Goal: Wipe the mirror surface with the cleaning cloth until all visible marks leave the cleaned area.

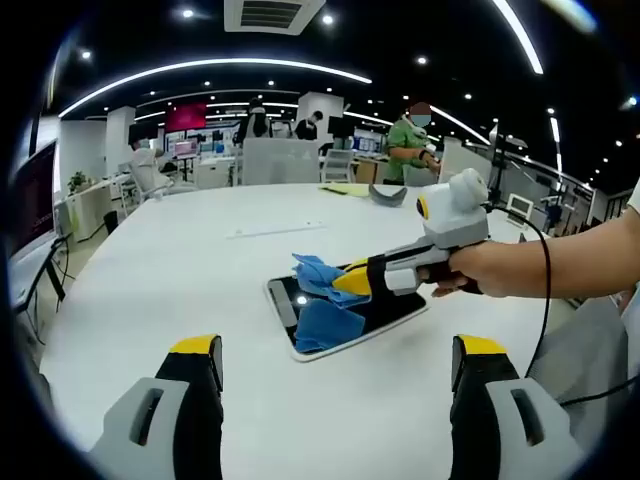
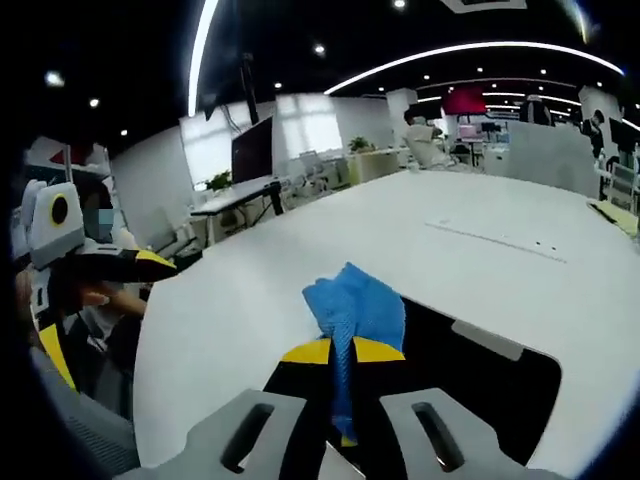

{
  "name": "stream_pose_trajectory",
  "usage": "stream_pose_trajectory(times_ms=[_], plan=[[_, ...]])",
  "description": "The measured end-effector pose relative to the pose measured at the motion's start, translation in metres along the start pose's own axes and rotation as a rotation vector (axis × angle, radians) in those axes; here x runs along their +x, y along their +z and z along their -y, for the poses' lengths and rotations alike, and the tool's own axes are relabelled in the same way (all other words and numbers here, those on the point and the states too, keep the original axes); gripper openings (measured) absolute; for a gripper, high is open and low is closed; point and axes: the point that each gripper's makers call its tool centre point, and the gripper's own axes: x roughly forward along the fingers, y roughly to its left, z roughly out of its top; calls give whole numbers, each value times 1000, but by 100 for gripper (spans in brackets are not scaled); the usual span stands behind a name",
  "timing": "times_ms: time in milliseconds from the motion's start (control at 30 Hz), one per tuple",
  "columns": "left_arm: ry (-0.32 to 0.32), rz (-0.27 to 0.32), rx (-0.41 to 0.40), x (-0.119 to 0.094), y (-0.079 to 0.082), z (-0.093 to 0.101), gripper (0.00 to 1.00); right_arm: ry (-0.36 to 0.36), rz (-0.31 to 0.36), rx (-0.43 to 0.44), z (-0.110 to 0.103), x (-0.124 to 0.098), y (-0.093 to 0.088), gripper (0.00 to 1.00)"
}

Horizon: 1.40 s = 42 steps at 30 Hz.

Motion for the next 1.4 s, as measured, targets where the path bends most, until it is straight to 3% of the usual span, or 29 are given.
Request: stream_pose_trajectory(times_ms=[333,500,733,900,967,1100,1200,1400], plan=[[-49,-4,26,10,5,14,96,-139,55,65,48,-56,-3,1],[-71,-11,37,17,7,20,96,-241,65,99,88,-92,-13,1],[-103,-14,52,27,10,29,96,-334,68,117,120,-127,-23,1],[-113,-19,52,30,10,29,96,-405,25,98,145,-148,-39,1],[-113,-23,51,31,9,29,96,-445,-26,67,156,-155,-51,1],[-109,-27,50,31,8,28,96,-504,-108,5,160,-162,-65,2],[-104,-30,51,30,7,26,96,-511,-135,-9,165,-162,-72,2],[-96,-37,50,29,7,25,96,-463,-156,30,146,-150,-88,5]])
